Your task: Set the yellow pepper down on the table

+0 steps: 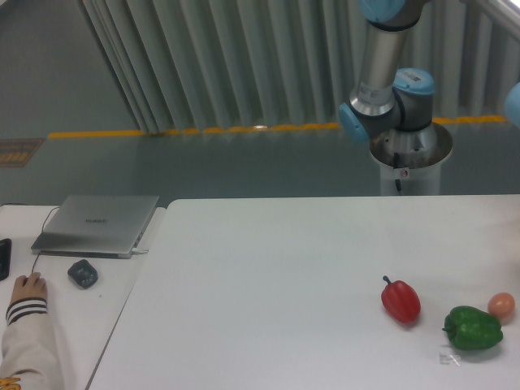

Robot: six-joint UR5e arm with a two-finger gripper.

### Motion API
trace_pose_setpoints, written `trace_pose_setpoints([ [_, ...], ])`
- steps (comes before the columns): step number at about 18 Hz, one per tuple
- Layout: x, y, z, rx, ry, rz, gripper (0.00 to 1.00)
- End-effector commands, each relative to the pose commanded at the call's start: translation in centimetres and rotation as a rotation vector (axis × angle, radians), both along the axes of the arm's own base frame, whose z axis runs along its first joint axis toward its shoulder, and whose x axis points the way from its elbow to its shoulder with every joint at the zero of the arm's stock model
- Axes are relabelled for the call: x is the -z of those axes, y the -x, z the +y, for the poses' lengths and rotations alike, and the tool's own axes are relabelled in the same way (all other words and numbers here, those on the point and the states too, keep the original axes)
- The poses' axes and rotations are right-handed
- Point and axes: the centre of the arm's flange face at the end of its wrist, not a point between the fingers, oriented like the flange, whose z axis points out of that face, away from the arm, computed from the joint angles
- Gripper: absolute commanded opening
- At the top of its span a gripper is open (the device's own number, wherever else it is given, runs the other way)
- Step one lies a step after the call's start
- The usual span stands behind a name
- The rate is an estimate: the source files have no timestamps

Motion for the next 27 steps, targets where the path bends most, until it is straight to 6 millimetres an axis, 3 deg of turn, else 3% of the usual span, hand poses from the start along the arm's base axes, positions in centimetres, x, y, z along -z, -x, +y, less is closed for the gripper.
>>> trace_pose_setpoints([
  [7,0.0,0.2,-0.3,-0.003,0.002,0.003,1.00],
  [15,-0.2,1.4,-3.5,-0.062,0.031,0.016,1.00],
  [21,-1.5,3.0,-7.5,-0.125,0.026,0.023,1.00],
  [27,-0.4,4.8,-12.4,-0.136,0.032,-0.002,1.00],
])
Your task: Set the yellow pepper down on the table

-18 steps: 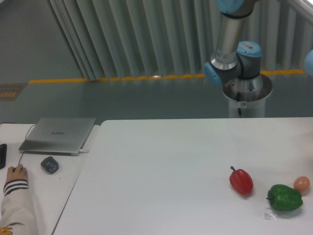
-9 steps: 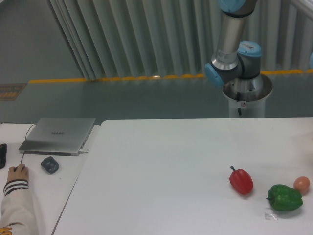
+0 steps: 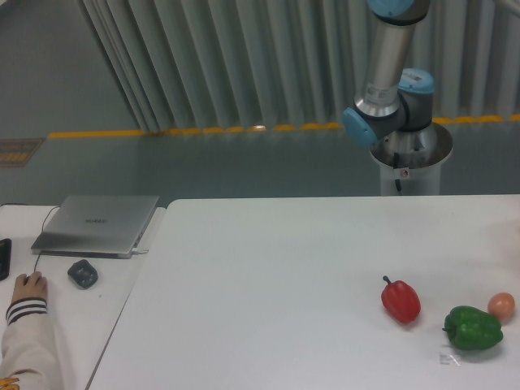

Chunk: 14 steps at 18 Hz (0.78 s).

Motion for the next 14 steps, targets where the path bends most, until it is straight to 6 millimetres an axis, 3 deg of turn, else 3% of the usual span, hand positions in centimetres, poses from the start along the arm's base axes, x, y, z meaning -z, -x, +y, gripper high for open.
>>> trace_pose_setpoints([
  [6,-0.3,1.5,-2.3,0.018,0.001,0.020,1.00],
  [14,0.8,6.7,-6.1,0.106,0.002,0.047,1.00],
])
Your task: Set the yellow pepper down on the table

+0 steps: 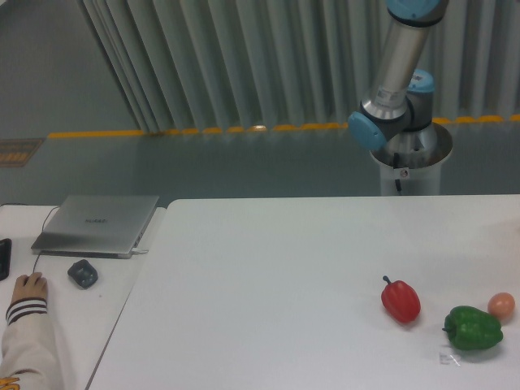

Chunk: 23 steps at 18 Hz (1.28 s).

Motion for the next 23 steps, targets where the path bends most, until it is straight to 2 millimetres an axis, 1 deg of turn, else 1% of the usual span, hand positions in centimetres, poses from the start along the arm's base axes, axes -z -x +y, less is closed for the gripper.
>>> trace_pose_setpoints([
  [4,0.5,1.2,-1.2,0.012,0.000,0.012,1.00],
  [9,0.9,1.2,-1.0,0.015,0.000,0.008,1.00],
  [13,2.1,1.1,-0.3,0.024,0.004,-0.006,1.00],
  [17,3.4,1.4,-0.2,0.024,0.005,-0.017,1.00],
  [23,3.9,1.8,-0.2,0.024,0.004,-0.006,1.00],
])
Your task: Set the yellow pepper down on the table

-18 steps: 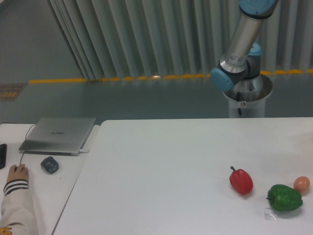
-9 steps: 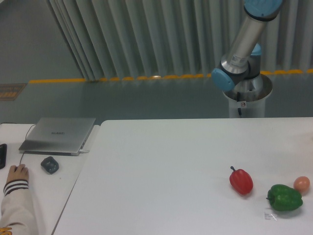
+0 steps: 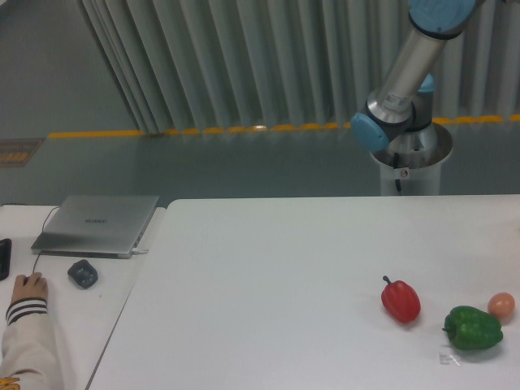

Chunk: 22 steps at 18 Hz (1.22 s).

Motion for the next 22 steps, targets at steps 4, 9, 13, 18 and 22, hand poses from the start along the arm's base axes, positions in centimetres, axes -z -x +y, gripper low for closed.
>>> trace_pose_setpoints([
  [4,0.9,0.3,0.1,-0.001,-0.001,-0.009,1.00],
  [9,2.1,0.4,0.4,0.002,-0.001,-0.009,1.00],
  [13,3.5,0.1,1.0,0.011,0.002,-0.020,1.00],
  [18,3.5,0.3,1.1,0.017,0.003,-0.015,0.74],
  [22,2.7,0.3,1.1,0.020,0.002,-0.001,0.26],
])
